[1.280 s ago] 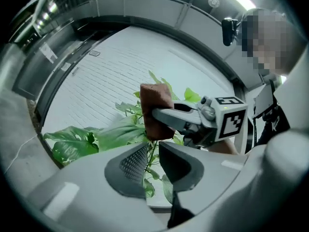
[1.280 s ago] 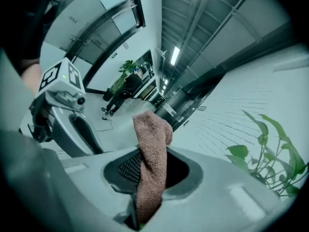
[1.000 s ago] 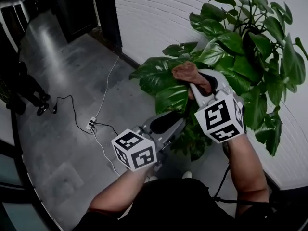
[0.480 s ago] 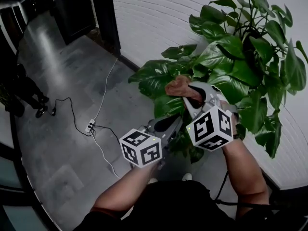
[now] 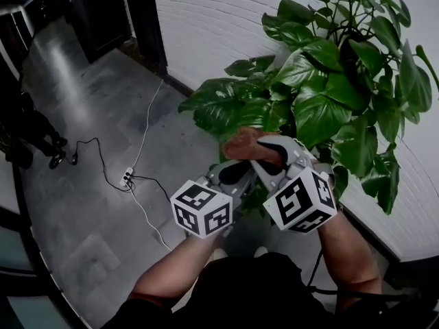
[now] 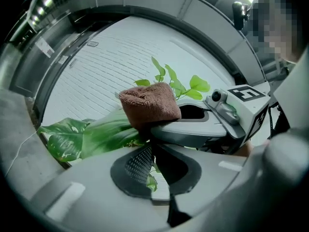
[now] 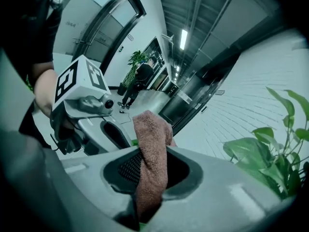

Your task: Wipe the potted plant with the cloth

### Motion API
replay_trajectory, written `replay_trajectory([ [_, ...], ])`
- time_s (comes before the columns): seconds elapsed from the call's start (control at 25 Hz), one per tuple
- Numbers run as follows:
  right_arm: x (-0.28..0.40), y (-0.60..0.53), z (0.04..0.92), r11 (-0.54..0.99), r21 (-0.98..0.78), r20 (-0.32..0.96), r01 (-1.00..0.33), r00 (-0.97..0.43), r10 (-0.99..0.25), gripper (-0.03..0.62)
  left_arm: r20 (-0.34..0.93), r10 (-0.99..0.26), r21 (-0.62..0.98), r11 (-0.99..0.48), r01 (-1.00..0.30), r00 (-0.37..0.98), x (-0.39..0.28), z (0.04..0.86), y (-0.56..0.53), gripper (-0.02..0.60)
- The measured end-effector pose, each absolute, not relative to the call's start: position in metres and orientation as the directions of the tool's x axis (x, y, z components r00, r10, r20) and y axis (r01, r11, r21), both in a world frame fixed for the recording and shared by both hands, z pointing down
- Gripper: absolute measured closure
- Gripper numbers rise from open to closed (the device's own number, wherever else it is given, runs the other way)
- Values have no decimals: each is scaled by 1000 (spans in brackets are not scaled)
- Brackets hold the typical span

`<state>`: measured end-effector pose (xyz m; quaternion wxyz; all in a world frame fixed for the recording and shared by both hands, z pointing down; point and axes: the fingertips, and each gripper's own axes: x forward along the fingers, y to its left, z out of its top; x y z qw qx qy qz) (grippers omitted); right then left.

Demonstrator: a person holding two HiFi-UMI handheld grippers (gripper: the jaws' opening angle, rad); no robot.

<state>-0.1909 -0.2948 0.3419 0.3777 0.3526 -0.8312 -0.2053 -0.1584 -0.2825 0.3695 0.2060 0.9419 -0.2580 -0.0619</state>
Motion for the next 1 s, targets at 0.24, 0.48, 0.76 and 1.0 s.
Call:
replay_trajectory([
  [0.24,-190,-260,327,708,528,434,-469,-567,-700,525,-28,-509,383,-800,-461,860,-151,362,-265,529],
  [0.48,-176,-223,311,722,463,329,-514,-656,-679,525,-12,-515,346,-807,-480,857,-152,357,-235,494],
  [0.76,-117,-188,318,708,247,177,-662,-688,-704,525,36,-581,332,-760,-558,813,-155,369,-201,547],
  [1.0,-51,-159,349,675,138,211,-725,-644,-735,525,91,-654,303,-700,-646,751,-171,380,-186,565],
])
